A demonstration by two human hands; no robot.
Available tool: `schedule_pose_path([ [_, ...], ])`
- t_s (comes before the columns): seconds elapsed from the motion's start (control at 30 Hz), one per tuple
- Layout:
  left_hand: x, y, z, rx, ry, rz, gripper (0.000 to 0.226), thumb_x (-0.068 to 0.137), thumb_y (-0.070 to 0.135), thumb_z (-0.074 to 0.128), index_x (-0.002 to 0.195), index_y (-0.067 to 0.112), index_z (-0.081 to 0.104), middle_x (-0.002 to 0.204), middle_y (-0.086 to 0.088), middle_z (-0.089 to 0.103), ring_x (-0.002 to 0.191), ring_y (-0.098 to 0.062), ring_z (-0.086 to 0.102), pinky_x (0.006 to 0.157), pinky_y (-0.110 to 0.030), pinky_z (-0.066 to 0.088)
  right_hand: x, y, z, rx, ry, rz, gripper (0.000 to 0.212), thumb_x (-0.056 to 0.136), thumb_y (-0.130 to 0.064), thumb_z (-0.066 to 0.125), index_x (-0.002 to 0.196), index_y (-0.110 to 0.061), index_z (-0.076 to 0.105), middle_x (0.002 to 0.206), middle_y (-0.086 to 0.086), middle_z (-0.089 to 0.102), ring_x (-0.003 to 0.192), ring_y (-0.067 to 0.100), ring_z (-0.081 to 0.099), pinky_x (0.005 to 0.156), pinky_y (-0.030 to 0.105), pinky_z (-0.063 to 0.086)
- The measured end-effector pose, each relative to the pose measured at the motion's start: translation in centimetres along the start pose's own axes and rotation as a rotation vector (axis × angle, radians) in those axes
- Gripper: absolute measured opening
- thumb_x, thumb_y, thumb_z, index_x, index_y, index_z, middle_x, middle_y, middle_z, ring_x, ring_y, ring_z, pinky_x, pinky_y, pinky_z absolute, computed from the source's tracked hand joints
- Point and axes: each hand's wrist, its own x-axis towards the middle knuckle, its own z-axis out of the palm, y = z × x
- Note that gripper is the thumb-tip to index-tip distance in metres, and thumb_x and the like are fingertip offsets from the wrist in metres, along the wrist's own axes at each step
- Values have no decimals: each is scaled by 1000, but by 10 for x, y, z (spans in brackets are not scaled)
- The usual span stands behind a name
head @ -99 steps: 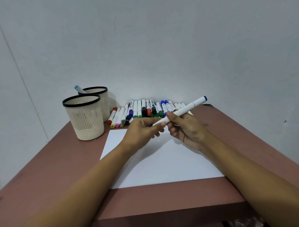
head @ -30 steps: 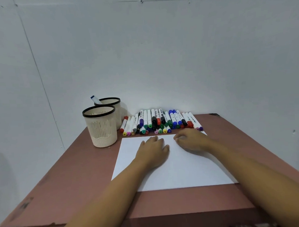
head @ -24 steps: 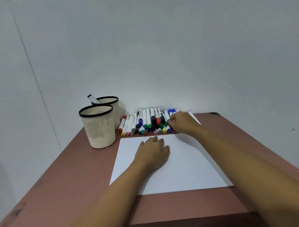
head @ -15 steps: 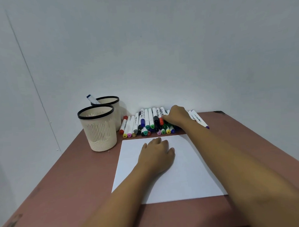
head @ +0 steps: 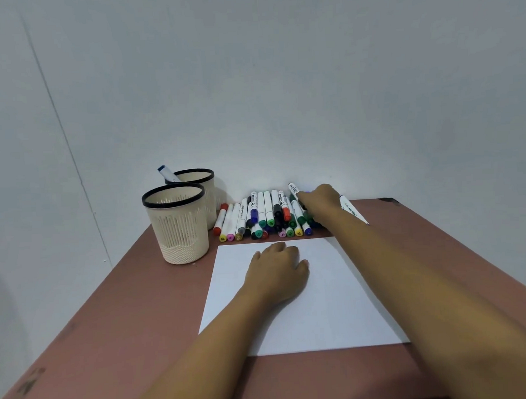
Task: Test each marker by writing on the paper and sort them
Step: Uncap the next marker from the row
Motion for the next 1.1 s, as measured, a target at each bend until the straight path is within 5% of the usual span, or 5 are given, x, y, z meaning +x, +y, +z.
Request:
schedule_pose_path([
  [0.27, 6, 4, -20, -582, 297, -124, 36, 100, 24, 38, 100, -1, 64, 97, -13, 63, 93, -23, 55, 71, -28, 38, -65, 14, -36, 587, -300, 96, 19, 92, -11, 57, 73, -8, 55, 59, 4, 49, 46, 10, 44, 39, 18, 39],
  [0.43, 7, 5, -23, -1105, 149, -243, 48, 95, 40, 49, 96, -5, 66, 98, -22, 69, 93, -28, 65, 93, -44, 50, -110, 41, -33, 482, -499, -69, 17, 93, -15, 59, 80, -5, 65, 69, 8, 56, 55, 12, 51, 48, 22, 42],
  [0.6, 3, 6, -22, -1020, 222, -106, 30, 96, 25, 52, 69, 12, 55, 67, -9, 58, 66, -23, 55, 66, -35, 45, -117, 40, -29, 428, -326, -120, 32, 96, -31, 55, 77, -9, 65, 65, 3, 56, 55, 13, 49, 48, 25, 38],
  [0.8, -3, 10, -18, -510, 295, 199, 6, 94, 24, 56, 90, 25, 52, 64, 13, 50, 58, 2, 48, 56, -12, 36, -120, 31, -41, 514, -120, -232, 34, 94, -37, 57, 71, -12, 58, 48, -13, 50, 42, -3, 47, 41, 8, 31],
  [1.1, -5, 17, -21, -638, -11, 157, 27, 99, 31, 43, 81, 13, 52, 69, 2, 47, 64, -12, 43, 66, -28, 40, -110, 35, -38, 508, -75, -247, 32, 98, -24, 50, 68, -14, 48, 40, -16, 44, 38, -1, 42, 41, 11, 30],
])
